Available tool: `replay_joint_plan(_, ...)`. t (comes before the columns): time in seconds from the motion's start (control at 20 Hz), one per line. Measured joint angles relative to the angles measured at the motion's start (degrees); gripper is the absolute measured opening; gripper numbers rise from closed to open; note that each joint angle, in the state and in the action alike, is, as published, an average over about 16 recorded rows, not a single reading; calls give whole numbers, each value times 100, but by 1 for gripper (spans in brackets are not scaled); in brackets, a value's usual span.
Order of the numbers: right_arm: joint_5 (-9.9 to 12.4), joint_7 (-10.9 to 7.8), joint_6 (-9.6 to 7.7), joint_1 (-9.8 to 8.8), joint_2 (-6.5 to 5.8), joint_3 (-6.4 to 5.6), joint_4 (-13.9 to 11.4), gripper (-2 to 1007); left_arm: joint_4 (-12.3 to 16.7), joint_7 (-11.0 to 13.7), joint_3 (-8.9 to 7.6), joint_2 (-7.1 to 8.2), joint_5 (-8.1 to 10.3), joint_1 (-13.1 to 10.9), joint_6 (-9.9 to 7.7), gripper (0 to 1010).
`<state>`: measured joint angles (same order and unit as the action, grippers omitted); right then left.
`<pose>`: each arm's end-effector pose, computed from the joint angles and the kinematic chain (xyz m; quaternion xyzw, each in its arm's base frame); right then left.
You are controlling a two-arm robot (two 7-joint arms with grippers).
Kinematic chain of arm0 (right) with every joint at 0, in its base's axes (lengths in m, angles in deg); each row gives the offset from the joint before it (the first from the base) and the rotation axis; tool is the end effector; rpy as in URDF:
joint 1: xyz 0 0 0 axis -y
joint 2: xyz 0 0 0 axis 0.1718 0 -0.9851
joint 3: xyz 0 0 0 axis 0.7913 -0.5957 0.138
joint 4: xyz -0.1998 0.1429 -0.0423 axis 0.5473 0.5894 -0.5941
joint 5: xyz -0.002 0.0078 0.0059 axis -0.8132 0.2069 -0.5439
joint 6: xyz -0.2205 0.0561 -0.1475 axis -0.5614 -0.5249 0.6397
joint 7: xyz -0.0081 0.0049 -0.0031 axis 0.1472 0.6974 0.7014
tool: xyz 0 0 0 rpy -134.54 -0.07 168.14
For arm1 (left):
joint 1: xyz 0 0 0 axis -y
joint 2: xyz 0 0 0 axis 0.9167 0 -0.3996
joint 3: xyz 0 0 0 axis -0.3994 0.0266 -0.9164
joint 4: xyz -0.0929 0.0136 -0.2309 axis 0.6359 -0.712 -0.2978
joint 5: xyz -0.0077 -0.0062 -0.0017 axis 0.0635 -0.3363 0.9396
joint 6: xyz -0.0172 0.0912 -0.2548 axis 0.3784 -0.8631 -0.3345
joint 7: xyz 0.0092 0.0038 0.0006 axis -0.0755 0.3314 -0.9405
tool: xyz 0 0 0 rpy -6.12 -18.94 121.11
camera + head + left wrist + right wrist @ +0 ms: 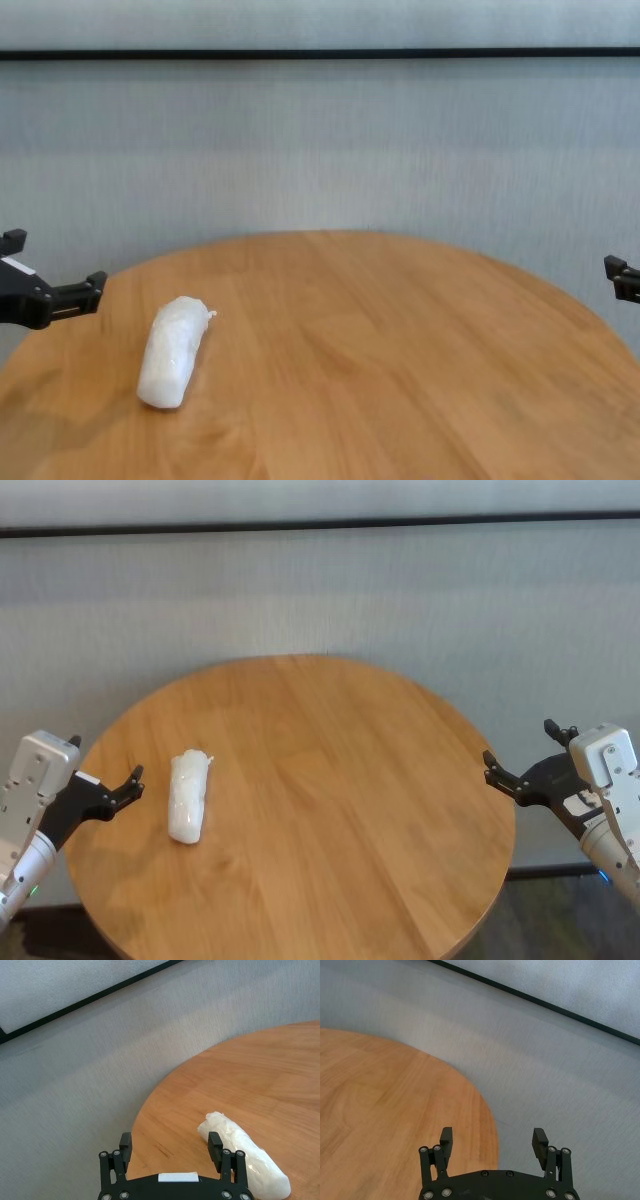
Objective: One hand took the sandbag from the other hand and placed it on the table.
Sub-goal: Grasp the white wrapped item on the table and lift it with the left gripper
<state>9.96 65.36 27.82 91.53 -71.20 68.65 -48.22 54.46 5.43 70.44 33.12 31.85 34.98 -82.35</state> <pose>0.3158 -0.0694 -0.2622 -0.1414 -0.1322 -0.5800 0.7913 0.3158 0.0693 -0.2621 0.1414 -0.1325 0.5799 0.7913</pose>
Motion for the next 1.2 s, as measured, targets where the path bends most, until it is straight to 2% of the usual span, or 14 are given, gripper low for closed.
replay_joint_plan(0.45, 0, 0, 0, 0, 0, 0, 0, 1002, 1, 6, -1, 1, 1, -1, -1, 1001)
replay_joint_plan(0.7, 0, 0, 0, 0, 0, 0, 0, 1002, 79, 88, -59, 43, 71, -28, -91, 1001)
replay_joint_plan(0.95, 0, 0, 0, 0, 0, 0, 0, 1002, 273, 272, -198, 109, 288, -81, -355, 1001)
replay_joint_plan(1.2, 0, 0, 0, 0, 0, 0, 0, 1002, 556, 588, -377, 159, 682, -135, -855, 1001)
